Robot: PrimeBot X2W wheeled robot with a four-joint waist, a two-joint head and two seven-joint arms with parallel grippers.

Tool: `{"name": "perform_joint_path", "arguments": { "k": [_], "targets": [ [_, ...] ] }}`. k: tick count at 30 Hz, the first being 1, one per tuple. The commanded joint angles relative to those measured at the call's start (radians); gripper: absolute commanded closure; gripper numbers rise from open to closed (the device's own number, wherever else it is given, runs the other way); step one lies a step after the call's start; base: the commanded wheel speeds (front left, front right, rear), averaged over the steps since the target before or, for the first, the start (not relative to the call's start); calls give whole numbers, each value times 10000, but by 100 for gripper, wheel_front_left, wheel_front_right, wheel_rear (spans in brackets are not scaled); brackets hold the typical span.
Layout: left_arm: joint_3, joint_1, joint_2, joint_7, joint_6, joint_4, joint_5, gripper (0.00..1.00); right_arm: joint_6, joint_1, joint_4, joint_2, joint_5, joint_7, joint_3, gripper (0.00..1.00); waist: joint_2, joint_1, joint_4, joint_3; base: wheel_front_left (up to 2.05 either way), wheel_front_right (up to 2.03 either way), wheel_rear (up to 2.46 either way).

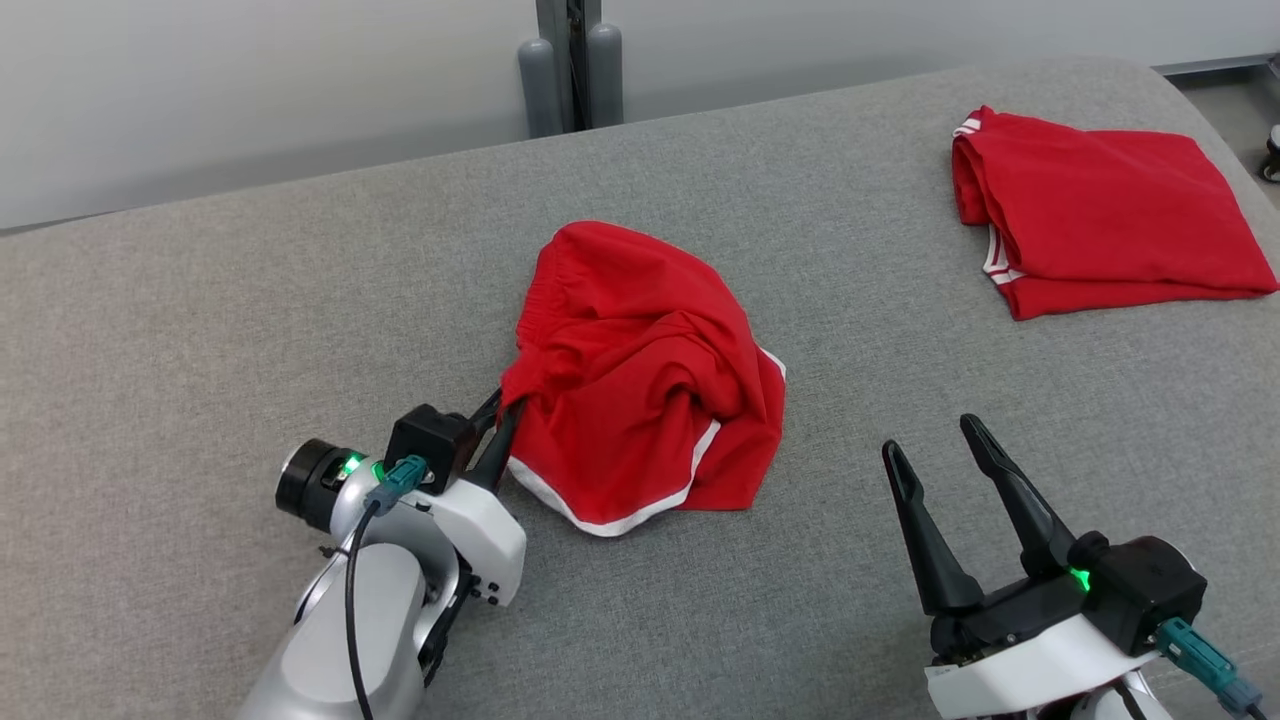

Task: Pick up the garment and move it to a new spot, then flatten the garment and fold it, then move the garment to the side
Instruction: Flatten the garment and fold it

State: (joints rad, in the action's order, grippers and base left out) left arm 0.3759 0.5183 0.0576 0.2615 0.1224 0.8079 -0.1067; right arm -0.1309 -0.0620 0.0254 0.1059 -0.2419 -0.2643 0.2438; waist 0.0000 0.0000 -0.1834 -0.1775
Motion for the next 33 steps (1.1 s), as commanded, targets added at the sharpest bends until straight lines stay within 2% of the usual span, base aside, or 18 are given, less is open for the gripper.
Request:
{"name": "perform_joint_path", "arguments": {
  "k": [1,9,12,15,21,24,28,30,33],
  "targets": [
    [67,-24,17,38,56,-254,-295,100,3,44,51,7,-40,-7,20,0,0,0,4,125,0,0,0],
    [1029,401,-61,-16,92,-2494,-1978,100,3,345,270,-159,-78,-7,96,0,0,0,-215,749,0,0,0],
    [1602,724,-50,-311,-153,-3619,-2895,100,3,461,345,-205,-84,-7,100,0,0,0,-324,999,0,0,0],
    [2323,1231,-55,-690,-680,-4747,-3784,100,3,503,415,-221,-73,-7,151,0,0,0,-456,1211,0,0,0],
    [3681,2766,-46,-1049,-2246,-6088,-5406,100,3,453,531,-255,-101,-7,340,0,0,0,-776,1389,0,0,0],
    [4301,3378,-42,-1213,-2964,-5982,-6147,100,3,418,539,-269,-114,-6,376,0,0,0,-885,1355,0,0,0],
    [4792,3682,-27,-1231,-3745,-4763,-6865,100,3,367,515,-292,-117,-7,341,0,0,0,-954,1237,0,0,0],
    [4840,3532,-35,-1108,-3966,-3830,-7132,100,3,346,490,-312,-112,-6,349,0,0,0,-978,1161,0,0,0],
    [4824,3337,-39,-949,-4056,-2823,-7380,100,3,346,463,-341,-130,-7,352,0,0,0,-969,1071,0,0,0]
  ]
}}
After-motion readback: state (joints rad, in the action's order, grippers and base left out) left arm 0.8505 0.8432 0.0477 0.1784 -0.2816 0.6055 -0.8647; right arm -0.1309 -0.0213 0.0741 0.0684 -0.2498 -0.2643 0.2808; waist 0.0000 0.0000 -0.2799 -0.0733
